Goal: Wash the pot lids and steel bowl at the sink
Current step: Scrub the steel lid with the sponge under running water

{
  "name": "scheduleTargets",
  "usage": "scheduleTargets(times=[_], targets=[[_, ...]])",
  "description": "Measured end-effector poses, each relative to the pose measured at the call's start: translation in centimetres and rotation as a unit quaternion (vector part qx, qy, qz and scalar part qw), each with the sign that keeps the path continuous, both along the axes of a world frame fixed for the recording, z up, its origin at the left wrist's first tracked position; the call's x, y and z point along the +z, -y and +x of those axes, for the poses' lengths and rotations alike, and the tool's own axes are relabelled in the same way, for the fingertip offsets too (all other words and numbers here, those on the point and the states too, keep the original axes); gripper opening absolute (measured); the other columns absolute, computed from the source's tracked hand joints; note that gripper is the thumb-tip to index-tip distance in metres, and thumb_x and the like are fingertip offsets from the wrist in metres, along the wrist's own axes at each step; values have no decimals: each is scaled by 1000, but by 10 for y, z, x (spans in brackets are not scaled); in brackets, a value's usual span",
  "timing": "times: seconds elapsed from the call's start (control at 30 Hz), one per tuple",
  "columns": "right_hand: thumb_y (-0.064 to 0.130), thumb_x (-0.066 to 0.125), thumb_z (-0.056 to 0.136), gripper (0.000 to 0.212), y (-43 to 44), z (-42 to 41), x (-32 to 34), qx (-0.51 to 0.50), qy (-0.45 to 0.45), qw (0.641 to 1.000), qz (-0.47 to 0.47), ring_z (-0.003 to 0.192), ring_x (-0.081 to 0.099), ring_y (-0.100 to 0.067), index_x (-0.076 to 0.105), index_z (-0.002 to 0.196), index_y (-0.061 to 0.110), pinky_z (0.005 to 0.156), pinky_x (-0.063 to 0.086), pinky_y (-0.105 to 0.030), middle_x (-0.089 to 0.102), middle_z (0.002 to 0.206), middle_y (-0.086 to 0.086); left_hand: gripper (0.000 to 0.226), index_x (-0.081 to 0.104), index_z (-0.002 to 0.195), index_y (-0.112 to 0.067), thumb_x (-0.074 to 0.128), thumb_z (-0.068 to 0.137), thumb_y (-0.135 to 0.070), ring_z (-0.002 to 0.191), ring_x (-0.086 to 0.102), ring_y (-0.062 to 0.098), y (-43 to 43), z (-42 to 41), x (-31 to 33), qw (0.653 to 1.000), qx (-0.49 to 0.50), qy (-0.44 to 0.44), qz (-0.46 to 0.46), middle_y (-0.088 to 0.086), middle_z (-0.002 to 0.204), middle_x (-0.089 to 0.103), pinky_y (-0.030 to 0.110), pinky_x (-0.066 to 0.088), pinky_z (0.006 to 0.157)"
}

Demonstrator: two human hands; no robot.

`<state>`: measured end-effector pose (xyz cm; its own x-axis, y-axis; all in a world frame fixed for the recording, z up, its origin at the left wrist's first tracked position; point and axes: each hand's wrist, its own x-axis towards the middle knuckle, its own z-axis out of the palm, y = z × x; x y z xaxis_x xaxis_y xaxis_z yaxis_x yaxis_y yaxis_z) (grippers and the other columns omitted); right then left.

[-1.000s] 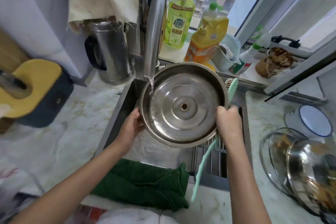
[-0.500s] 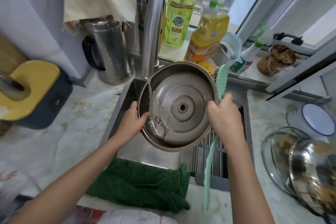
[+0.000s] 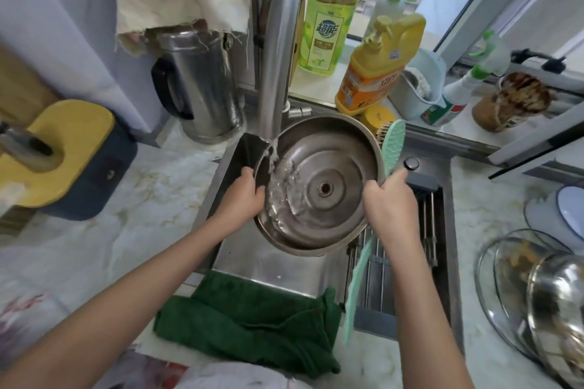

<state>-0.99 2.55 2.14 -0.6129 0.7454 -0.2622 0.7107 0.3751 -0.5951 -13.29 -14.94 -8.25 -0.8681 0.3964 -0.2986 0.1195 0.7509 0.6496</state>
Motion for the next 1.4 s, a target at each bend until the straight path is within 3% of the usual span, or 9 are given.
scheduleTargets(times=[0.17, 0.3, 0.47, 0.6, 0.73, 0.9, 1.03, 1.27, 1.4], targets=[[18, 43, 94, 19, -2, 2, 0, -45, -8, 999, 13, 92, 52, -34, 33, 104, 6, 76, 41, -38, 55, 105, -19, 13, 54, 96, -11, 53, 98, -24, 85, 61, 29, -4, 4, -6, 980, 86, 116, 137, 2, 83, 60, 32, 43, 64], [40, 45, 97, 37, -11, 1, -13, -112, -7, 991, -74, 92, 56, -32, 36, 111, 6, 74, 44, -36, 57, 110, -17, 64, 33, 129, -34, 52, 86, 10, 108, 60, 32, -5, 26, 1, 845, 133, 420, 302, 6, 121, 55, 51, 57, 77], [67, 31, 91, 65, -31, 8, -15, -39, -8, 998, -40, 71, 57, -18, 55, 102, 8, 54, 35, -30, 59, 80, -2, 61, 41, 124, -25, 32, 79, 16, 83, 62, 27, 1, 23, 0, 806, 223, 458, 300, 9, 107, 57, 42, 61, 61], [38, 41, 101, 35, -62, -1, 0, 88, -44, 990, 101, 87, 56, -21, 52, 130, 24, 68, 40, -35, 67, 98, -2, 22, 44, 78, -11, 32, 79, 7, 60, 43, 16, 19, 13, 9, 798, 273, 481, 241, 6, 67, 44, 20, 47, 38], [41, 55, 94, 48, -72, -32, 19, 297, -31, 943, 150, 94, 62, -18, 41, 140, 46, 79, 49, -35, 68, 102, 6, 11, 37, 66, -10, 39, 62, 0, 55, 37, 18, 36, -3, 24, 828, 211, 473, 215, 6, 64, 36, 17, 41, 37], [39, 61, 91, 45, -53, -89, 19, 557, 99, 791, 233, 59, 45, -2, 50, 134, 43, 50, 27, -16, 57, 73, 18, 16, 33, 61, -13, 37, 66, 1, 35, 41, 12, 41, -12, 36, 844, 183, 469, 185, 1, 46, 39, 14, 35, 34], [40, 60, 92, 42, -49, -116, -5, 638, 159, 684, 316, 92, 61, -16, 53, 132, 33, 62, 33, -23, 68, 106, 5, 13, 34, 63, -12, 34, 66, 1, 37, 42, 14, 44, -15, 38, 837, 180, 483, 183, 2, 47, 41, 15, 35, 34], [33, 61, 91, 29, -25, -139, -36, 672, 96, 690, 250, 92, 63, -21, 55, 116, 19, 66, 40, -29, 68, 101, 0, 25, 38, 62, -12, 46, 39, -9, 43, 43, 17, 34, -19, 40, 846, 98, 499, 158, 4, 54, 43, 24, 32, 47], [31, 58, 94, 26, -6, -136, -41, 717, 47, 649, 250, 87, 64, -20, 58, 116, 18, 64, 39, -28, 68, 97, 1, 17, 40, 62, -10, 42, 45, -8, 51, 41, 19, 31, -16, 40, 855, 40, 504, 116, 6, 60, 42, 22, 35, 48]])
